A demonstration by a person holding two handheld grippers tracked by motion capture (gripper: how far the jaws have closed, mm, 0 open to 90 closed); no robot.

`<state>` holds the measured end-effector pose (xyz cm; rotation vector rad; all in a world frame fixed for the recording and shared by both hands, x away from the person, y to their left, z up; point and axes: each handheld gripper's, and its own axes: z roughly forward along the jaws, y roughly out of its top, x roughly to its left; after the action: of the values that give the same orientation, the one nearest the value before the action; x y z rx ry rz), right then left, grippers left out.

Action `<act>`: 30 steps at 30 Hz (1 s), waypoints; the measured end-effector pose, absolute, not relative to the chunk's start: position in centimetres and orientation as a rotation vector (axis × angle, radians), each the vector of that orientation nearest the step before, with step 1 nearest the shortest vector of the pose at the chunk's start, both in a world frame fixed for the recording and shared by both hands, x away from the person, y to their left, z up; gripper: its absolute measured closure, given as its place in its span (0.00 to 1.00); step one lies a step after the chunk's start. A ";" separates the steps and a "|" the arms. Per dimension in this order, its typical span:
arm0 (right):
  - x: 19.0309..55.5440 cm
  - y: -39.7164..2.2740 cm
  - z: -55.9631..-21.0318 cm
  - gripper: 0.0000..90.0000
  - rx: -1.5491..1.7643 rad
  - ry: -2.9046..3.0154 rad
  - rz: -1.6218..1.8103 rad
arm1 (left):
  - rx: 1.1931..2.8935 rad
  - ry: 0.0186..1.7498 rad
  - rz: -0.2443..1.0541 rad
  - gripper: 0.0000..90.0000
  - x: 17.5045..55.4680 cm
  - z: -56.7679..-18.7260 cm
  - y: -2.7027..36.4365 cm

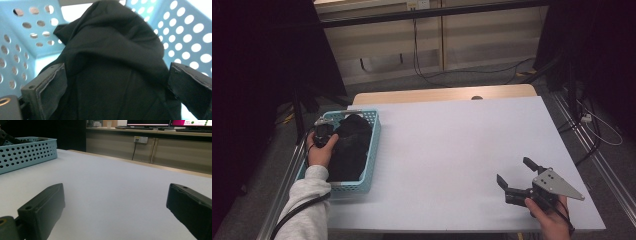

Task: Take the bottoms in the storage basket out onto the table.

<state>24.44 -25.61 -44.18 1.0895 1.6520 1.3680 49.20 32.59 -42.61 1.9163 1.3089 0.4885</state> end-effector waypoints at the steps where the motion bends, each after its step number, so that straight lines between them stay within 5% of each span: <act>1: 24.4 -25.6 -44.2 0.01 1.089 1.653 1.370 | 1.907 1.317 0.485 0.04 49.2 -42.7 32.7; 8: 24.4 -25.7 -44.2 0.01 1.091 1.655 1.370 | 1.982 1.352 0.435 0.03 49.5 -43.4 32.6; 11: 24.4 -25.7 -44.2 0.01 1.090 1.654 1.371 | 2.090 1.377 0.314 0.03 49.7 -44.5 31.9; 16: 24.4 -25.7 -44.2 0.01 1.090 1.654 1.373 | 2.182 1.334 0.387 0.00 49.7 -45.2 31.0; 30: 24.4 -25.6 -44.2 0.01 1.084 1.665 1.371 | 2.099 1.361 0.466 0.00 49.3 -45.9 31.4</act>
<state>24.36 -25.59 -44.22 1.0845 1.6653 1.3707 49.25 31.42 -45.88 2.0990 1.3605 0.4658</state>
